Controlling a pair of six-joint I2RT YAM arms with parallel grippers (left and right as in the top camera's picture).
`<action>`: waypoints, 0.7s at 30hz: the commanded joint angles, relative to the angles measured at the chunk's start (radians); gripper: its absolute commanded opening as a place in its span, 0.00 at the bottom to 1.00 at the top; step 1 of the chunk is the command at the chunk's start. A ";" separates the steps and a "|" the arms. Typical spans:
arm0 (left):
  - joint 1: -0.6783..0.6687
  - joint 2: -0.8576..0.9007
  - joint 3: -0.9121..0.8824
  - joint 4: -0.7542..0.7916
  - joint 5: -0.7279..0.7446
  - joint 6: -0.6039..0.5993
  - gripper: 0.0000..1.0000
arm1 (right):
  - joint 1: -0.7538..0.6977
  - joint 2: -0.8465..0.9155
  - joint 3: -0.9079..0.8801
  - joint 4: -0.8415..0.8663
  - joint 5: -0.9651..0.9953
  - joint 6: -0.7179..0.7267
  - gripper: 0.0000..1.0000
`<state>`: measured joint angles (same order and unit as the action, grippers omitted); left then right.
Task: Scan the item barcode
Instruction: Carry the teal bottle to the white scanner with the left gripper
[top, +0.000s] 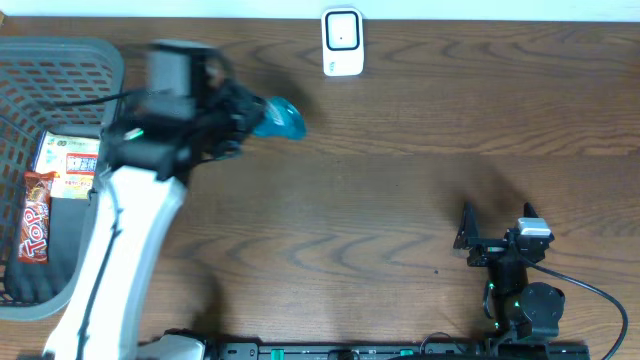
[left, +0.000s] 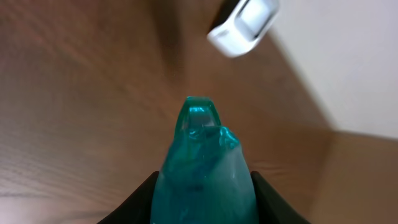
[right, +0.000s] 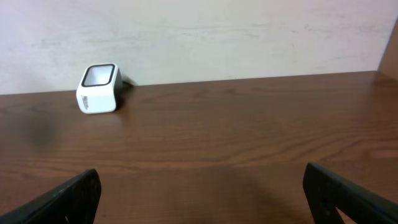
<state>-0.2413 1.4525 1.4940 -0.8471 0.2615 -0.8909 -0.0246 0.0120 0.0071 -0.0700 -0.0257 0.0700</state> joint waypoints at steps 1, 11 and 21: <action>-0.088 0.090 0.032 -0.008 -0.148 -0.002 0.10 | 0.011 -0.005 -0.002 -0.005 0.005 -0.012 0.99; -0.239 0.359 0.032 0.051 -0.201 0.044 0.11 | 0.011 -0.005 -0.002 -0.005 0.005 -0.012 0.99; -0.267 0.410 0.032 0.045 -0.230 0.102 0.32 | 0.011 -0.005 -0.002 -0.005 0.005 -0.012 0.99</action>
<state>-0.5079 1.8648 1.4944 -0.8036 0.0616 -0.8246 -0.0246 0.0120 0.0071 -0.0704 -0.0257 0.0700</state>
